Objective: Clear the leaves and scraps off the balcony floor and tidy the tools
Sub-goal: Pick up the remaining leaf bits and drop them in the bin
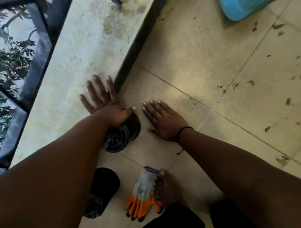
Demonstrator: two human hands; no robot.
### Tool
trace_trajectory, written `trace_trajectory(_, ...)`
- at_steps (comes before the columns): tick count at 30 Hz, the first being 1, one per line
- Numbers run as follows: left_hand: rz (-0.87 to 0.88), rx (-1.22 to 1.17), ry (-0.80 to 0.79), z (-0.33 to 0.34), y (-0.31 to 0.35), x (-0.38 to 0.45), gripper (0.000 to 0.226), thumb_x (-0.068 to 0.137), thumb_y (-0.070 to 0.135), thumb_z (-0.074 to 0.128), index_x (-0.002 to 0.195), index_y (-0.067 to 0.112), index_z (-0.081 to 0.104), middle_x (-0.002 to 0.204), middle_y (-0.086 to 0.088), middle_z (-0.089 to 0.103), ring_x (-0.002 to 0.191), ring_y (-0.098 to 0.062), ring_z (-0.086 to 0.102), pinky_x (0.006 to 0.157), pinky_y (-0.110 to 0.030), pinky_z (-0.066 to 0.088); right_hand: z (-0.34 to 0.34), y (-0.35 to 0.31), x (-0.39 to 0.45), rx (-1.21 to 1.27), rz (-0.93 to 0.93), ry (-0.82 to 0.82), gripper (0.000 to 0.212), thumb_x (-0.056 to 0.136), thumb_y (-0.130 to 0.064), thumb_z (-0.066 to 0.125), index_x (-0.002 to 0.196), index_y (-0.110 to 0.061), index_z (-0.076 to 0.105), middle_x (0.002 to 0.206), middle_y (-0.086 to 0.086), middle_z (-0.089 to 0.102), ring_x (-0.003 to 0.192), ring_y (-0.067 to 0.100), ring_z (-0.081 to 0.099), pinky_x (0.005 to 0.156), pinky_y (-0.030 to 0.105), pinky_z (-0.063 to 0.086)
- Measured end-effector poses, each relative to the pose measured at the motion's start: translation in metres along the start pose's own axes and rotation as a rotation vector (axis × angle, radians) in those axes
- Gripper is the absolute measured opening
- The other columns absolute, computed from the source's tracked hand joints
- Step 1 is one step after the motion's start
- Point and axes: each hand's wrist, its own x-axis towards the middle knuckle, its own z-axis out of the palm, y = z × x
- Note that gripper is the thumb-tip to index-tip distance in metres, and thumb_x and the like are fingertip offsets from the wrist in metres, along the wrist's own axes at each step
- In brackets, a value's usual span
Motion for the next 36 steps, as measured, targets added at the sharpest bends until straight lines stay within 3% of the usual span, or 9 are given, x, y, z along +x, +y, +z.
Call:
trace_trajectory(3,-0.004,0.004,-0.017,-0.001,-0.002,0.001,0.125,0.076,0.079,0.053,0.146,0.025,-0.034,0.158,-0.014,-0.028,0.146,-0.035,-0.024,0.110,-0.059,-0.018,0.023,0.035,-0.049,-0.016,0.004,-0.052,0.083,0.091,-0.067,0.023,0.151,-0.008,0.028,0.155,0.013,0.033,0.143,0.031,0.030,0.118,0.043,0.014)
trace_trajectory(6,-0.009,0.011,-0.018,-0.003,-0.001,0.000,0.124,0.076,0.077,0.055,0.150,0.022,-0.026,0.159,-0.015,-0.028,0.146,-0.035,-0.024,0.111,-0.059,-0.017,0.035,0.089,-0.099,-0.017,0.130,-0.046,0.092,0.088,-0.076,0.019,0.151,-0.009,0.022,0.155,0.014,0.031,0.142,0.035,0.029,0.119,0.043,0.004)
trace_trajectory(14,-0.030,0.009,-0.044,-0.009,0.004,-0.003,0.127,0.068,0.090,0.041,0.153,0.019,-0.020,0.160,-0.016,-0.024,0.147,-0.035,-0.022,0.113,-0.062,-0.013,-0.013,0.225,-0.163,0.233,1.185,0.092,0.108,0.083,-0.083,0.007,0.153,0.000,-0.002,0.160,0.021,-0.003,0.148,0.037,-0.004,0.120,0.053,0.000)
trace_trajectory(18,-0.085,0.015,-0.045,-0.017,0.018,-0.010,0.128,0.074,0.075,0.061,0.154,0.014,-0.018,0.159,-0.018,-0.024,0.147,-0.035,-0.021,0.114,-0.059,-0.013,-0.008,0.181,-0.131,0.168,0.832,0.121,0.101,0.089,-0.075,0.024,0.153,-0.001,-0.004,0.160,0.021,-0.006,0.148,0.038,-0.005,0.118,0.047,-0.007)
trace_trajectory(21,-0.118,0.060,0.017,-0.029,0.041,-0.014,0.113,0.085,0.065,0.056,0.154,0.004,-0.008,0.160,-0.024,-0.015,0.148,-0.039,-0.014,0.117,-0.061,-0.009,0.016,0.117,-0.109,0.100,0.368,0.008,0.096,0.090,-0.073,0.029,0.154,-0.008,0.002,0.162,0.016,0.001,0.149,0.035,-0.001,0.117,0.044,-0.009)
trace_trajectory(23,-0.024,0.087,0.031,-0.035,0.063,-0.019,0.099,0.091,0.057,0.051,0.155,0.006,-0.004,0.161,-0.021,-0.013,0.149,-0.038,-0.013,0.117,-0.061,-0.008,0.030,0.099,-0.117,0.070,0.252,-0.028,0.092,0.089,-0.075,0.025,0.154,-0.011,0.014,0.161,0.012,0.014,0.148,0.034,0.011,0.119,0.045,-0.001)
trace_trajectory(27,0.323,0.123,-0.090,-0.030,0.129,-0.052,0.090,0.095,0.059,0.039,0.155,0.016,-0.012,0.160,-0.016,-0.023,0.148,-0.036,-0.020,0.116,-0.053,-0.013,0.040,0.154,-0.171,0.094,0.556,-0.013,0.101,0.083,-0.083,0.018,0.155,-0.014,0.003,0.163,0.010,0.001,0.148,0.036,0.002,0.117,0.047,-0.005)
trace_trajectory(31,0.440,0.142,-0.321,-0.030,0.189,-0.095,0.086,0.097,0.060,0.032,0.154,0.019,-0.019,0.158,-0.010,-0.031,0.147,-0.032,-0.024,0.118,-0.052,-0.012,0.018,0.225,-0.275,0.159,1.008,-0.116,0.104,0.082,-0.084,0.005,0.154,-0.010,-0.006,0.162,0.010,-0.010,0.149,0.033,-0.008,0.118,0.050,-0.007)
trace_trajectory(36,0.563,0.184,-0.520,-0.090,0.247,-0.164,0.081,0.098,0.061,0.025,0.155,0.020,-0.015,0.159,-0.008,-0.029,0.148,-0.029,-0.021,0.119,-0.048,-0.009,-0.023,0.205,-0.407,0.273,0.945,-0.199,0.104,0.076,-0.075,-0.003,0.155,-0.007,0.008,0.162,0.013,0.002,0.149,0.032,0.003,0.118,0.047,0.000)
